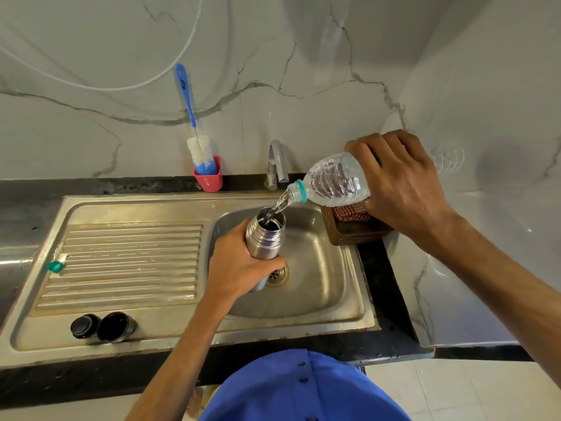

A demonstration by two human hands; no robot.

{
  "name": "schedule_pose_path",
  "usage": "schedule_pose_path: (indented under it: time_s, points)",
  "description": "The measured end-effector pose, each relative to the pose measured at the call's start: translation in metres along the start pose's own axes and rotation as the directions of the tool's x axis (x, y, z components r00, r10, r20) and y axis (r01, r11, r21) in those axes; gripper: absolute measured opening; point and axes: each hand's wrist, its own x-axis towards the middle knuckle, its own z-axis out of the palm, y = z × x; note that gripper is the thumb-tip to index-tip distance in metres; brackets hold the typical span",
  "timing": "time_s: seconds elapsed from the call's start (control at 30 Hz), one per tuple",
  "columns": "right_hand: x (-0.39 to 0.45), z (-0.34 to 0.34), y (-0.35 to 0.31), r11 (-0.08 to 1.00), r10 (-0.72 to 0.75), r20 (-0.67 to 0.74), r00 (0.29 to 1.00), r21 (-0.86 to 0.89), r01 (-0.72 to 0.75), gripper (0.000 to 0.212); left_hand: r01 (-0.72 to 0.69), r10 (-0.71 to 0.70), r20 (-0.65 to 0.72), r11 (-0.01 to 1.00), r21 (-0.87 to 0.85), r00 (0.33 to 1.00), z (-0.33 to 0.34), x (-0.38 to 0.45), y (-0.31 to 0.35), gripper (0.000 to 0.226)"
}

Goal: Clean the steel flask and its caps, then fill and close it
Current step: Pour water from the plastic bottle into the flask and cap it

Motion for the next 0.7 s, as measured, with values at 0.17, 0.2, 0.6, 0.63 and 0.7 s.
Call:
schedule_pose_path:
  time_s: [0.17,0.2,0.6,0.63,0.7]
  points:
    - [-0.001,0.000,-0.003,1.000,-0.003,0.002,1.000,0.011,0.003,0.044,-0.011,0.011,-0.007,1.000,-0.022,1.000,-0.002,0.000,0.005,0.059]
    - [0.000,0.000,-0.003,1.000,-0.002,0.004,1.000,0.012,0.002,0.044,-0.011,0.011,-0.008,1.000,-0.023,1.000,-0.002,0.000,0.005,0.059]
    - [0.005,0.004,-0.015,0.999,-0.027,-0.005,1.000,0.021,0.027,0.045,-0.035,0.035,-0.015,0.999,-0.010,0.999,-0.013,-0.003,0.008,0.055]
    - [0.007,0.004,-0.017,0.999,-0.032,-0.009,0.999,0.017,0.032,0.045,-0.036,0.036,-0.018,0.999,-0.005,0.999,-0.015,-0.003,0.007,0.055]
    - [0.009,0.004,-0.019,0.999,-0.039,-0.015,0.999,0.012,0.039,0.045,-0.033,0.033,-0.025,0.999,0.004,0.999,-0.018,-0.003,0.006,0.058]
